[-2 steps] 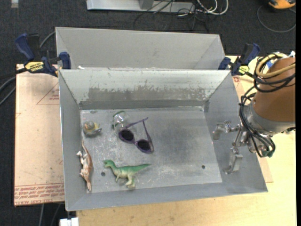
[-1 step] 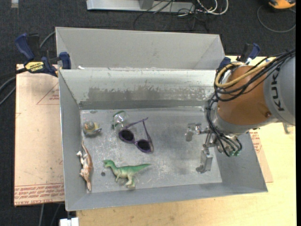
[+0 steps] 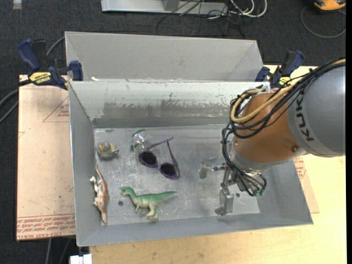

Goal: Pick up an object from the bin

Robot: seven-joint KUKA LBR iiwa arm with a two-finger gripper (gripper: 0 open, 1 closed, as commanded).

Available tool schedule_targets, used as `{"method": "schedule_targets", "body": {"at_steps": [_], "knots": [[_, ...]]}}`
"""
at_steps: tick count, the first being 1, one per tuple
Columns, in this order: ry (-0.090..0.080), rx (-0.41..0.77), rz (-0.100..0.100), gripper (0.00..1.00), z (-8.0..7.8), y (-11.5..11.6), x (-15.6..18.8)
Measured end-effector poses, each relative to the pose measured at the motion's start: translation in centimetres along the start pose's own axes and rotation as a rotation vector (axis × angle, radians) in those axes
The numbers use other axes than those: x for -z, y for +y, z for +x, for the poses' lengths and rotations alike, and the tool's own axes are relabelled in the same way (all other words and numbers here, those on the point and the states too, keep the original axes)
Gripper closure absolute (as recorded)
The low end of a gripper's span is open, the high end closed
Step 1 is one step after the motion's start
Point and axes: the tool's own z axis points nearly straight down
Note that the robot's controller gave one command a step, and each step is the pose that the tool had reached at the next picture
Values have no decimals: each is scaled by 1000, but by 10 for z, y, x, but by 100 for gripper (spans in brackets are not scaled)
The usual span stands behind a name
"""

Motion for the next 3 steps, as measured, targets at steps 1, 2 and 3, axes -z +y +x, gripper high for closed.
{"method": "schedule_targets", "body": {"at_steps": [1,2,3], "knots": [[-7,13,1,0,-44,36,-48],[1,88,-3,0,-25,72,-46],[-10,-77,-1,0,-68,84,-46]]}}
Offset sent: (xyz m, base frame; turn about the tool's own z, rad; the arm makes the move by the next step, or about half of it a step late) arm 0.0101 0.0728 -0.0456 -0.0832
